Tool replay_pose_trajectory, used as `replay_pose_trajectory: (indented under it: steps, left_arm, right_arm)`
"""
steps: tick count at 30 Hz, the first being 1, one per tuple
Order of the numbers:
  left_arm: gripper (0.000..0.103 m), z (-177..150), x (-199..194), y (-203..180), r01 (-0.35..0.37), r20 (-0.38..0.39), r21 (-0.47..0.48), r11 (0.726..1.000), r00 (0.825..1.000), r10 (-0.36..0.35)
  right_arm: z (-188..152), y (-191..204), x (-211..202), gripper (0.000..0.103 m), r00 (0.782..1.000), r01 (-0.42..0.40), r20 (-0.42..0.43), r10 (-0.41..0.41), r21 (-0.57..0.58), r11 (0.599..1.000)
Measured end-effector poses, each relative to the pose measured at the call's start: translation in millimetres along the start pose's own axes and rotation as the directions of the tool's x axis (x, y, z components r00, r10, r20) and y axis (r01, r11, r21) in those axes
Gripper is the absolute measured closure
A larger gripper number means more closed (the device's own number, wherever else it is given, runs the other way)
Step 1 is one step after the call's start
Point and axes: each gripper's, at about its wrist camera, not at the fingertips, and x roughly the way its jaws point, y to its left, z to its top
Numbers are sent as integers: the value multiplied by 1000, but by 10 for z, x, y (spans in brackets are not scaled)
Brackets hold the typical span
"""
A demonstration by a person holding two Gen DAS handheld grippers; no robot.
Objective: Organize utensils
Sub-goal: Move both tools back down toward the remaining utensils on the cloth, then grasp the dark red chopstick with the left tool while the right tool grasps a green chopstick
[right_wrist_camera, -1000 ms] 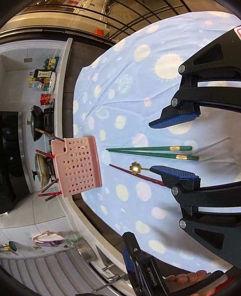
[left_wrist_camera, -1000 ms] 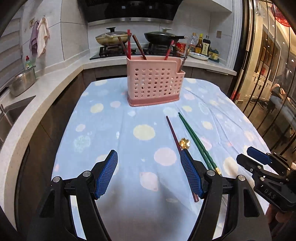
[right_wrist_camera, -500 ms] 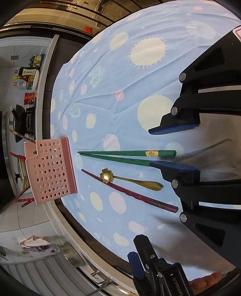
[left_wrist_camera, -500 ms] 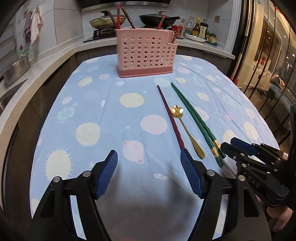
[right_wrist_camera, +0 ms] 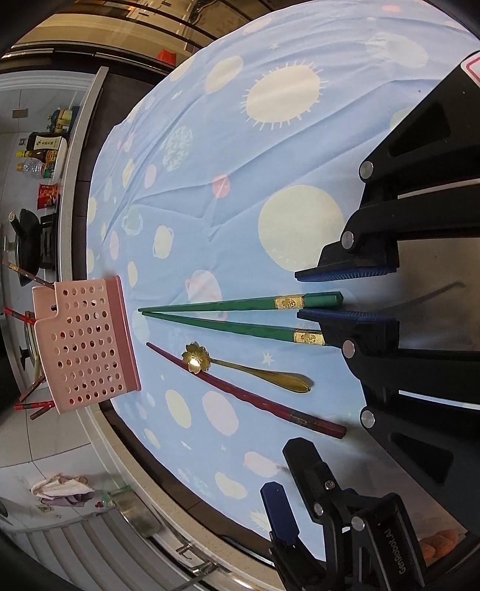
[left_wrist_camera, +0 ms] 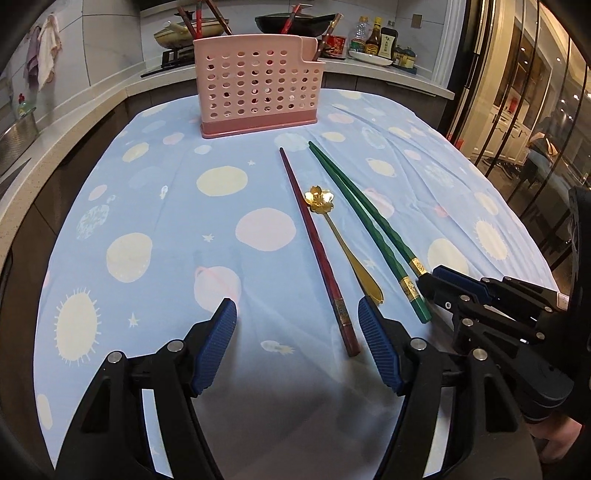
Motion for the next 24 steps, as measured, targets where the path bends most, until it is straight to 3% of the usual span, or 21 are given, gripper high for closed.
replay_pose_trajectory:
  steps: [5, 11, 16, 18, 24]
  left_arm:
    - [44, -33, 87, -45, 13, -23, 5, 1000, 1000, -13]
    - [59, -70, 155, -76, 8, -33, 23, 1000, 999, -8]
    - [89, -62, 148, -74, 45, -46, 24, 999, 998, -44]
    - [94, -65, 143, -67, 56, -52, 20, 998, 997, -55]
    - [96, -58, 30, -10, 65, -39, 8, 998, 997, -64]
  right_arm:
    - [-8, -17, -2, 95, 1000, -2, -1, 2, 1, 1000]
    - [-43, -36, -22, 96, 1000, -1, 0, 1, -3, 1000]
    - [-78, -32, -50, 96, 1000, -2, 2, 2, -10, 1000]
    - [-90, -39, -70, 96, 1000, -6, 3, 6, -8, 1000]
    - [-94, -73, -234, 96, 999, -14, 29, 14, 3, 1000]
